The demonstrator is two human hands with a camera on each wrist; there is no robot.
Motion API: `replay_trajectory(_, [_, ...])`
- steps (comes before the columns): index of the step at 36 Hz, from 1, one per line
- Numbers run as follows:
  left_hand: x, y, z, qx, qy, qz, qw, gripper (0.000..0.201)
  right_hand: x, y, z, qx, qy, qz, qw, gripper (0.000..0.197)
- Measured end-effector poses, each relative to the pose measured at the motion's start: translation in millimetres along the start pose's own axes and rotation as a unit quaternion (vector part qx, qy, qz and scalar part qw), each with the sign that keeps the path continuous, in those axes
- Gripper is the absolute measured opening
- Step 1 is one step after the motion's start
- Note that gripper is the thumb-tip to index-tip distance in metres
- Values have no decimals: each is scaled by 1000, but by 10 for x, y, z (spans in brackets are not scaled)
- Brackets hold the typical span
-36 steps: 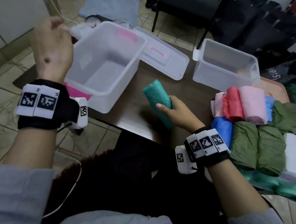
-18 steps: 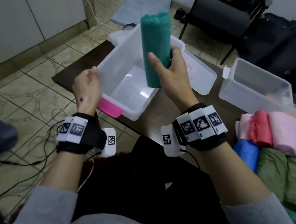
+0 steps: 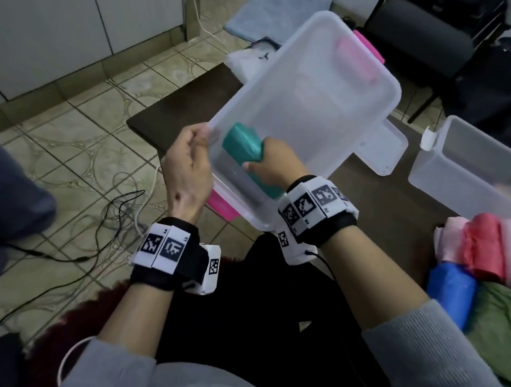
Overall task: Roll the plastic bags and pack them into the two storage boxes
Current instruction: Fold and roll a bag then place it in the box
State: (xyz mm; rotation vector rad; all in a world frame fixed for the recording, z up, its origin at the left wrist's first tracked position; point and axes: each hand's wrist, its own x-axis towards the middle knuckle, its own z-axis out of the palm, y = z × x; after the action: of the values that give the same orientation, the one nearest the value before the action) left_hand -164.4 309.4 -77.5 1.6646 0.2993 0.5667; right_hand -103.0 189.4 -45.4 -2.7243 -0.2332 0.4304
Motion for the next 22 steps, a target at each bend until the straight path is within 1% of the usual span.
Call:
replay_trajectory(4, [-29,-14,13,1,9,20,1000,22,-30,40,-4,61,6,0,998,52])
replay_trajectory(8, [-26,-56,19,4,17,27,999,30,-24,46,10,23,-64,-15,998,42])
replay_trajectory(11, [-14,-83,24,-2,30,23,999,34,-24,28,0,15,-83,-25,996,38])
replay_trajectory(18, [-19,-101,16,2,32,16,999,34,-60,-25,-80,-24,-151,-30,988,40])
replay_trajectory(20, [-16,-104,14,-3,33,16,999,36,-48,-32,-69,-35,-162,-23,986,40])
replay_trajectory(22, [-15,-84,12,-3,35,17,999,36,-27,-34,-35,-43,-157,-15,986,46])
